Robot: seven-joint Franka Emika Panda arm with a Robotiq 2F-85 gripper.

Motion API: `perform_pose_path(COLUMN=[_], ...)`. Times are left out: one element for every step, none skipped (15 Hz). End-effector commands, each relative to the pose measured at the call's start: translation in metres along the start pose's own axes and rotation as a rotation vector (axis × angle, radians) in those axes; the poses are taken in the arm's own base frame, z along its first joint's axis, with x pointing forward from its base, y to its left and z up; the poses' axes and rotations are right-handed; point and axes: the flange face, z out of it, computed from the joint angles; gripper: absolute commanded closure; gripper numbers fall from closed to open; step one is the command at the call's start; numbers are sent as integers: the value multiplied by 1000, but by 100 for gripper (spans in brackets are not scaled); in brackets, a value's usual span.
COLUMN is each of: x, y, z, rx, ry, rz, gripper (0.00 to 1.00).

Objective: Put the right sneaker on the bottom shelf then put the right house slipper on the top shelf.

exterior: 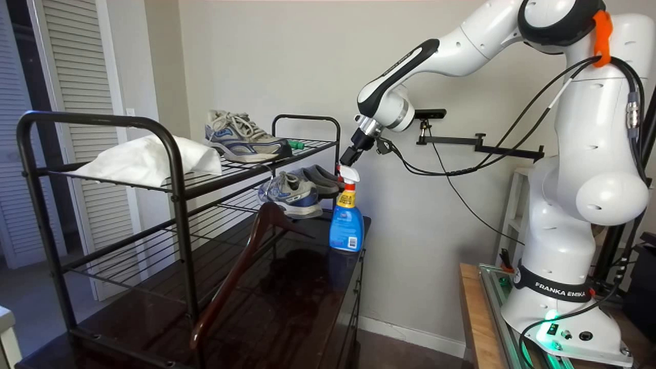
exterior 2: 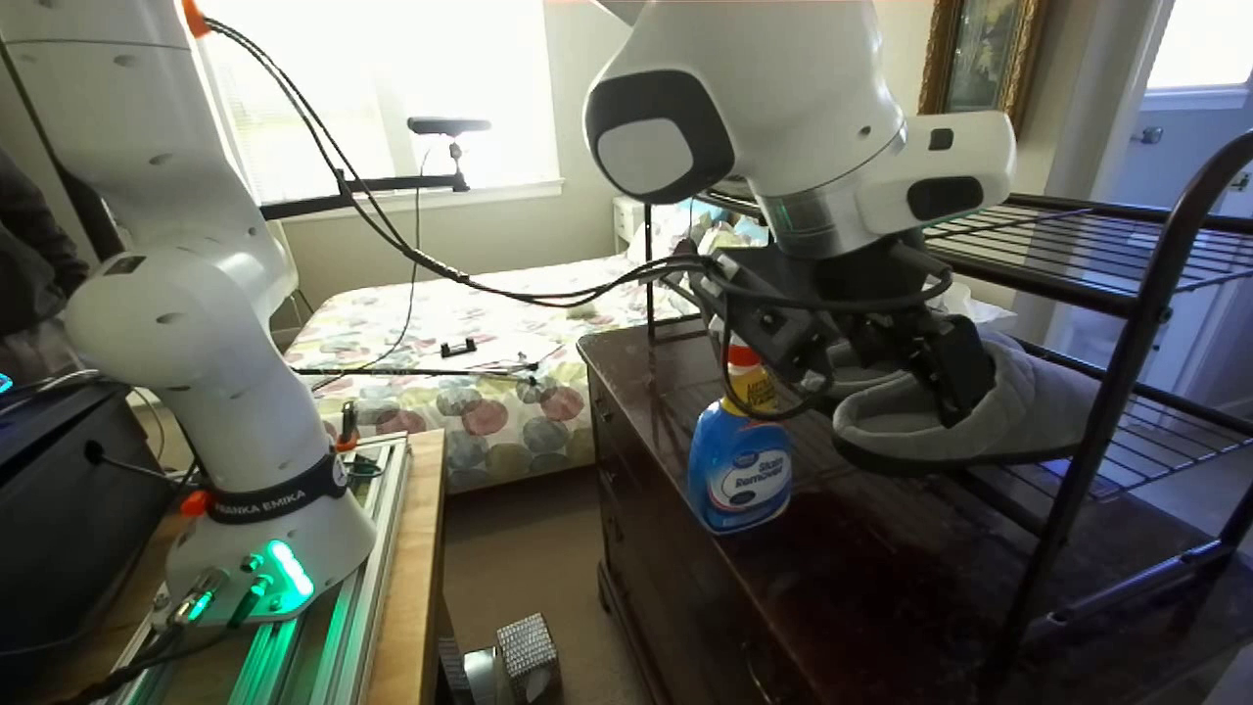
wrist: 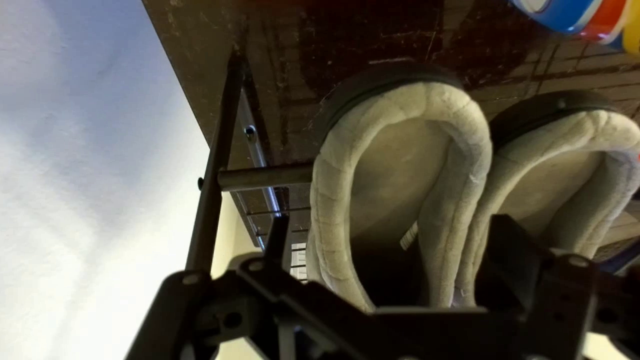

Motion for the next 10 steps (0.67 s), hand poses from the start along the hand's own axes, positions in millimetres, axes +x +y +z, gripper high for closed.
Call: perform_pose_path(x=[11,13,14,14,13,10,9,7,6,5], y=[21,26,33,39,43,49,53,57,58,58], z=[1,2,7,13,19,26,33,39,44,48], rx=[75,104,130,166,183,203,202,191,173,153], ry=[86,113,123,130,126,122,109,91,96,99], rz=[-39,-53,-58,-52,-50,-41,-29,-12,2,7], gripper=[0,0,0,0,0,0,0,0,0,0])
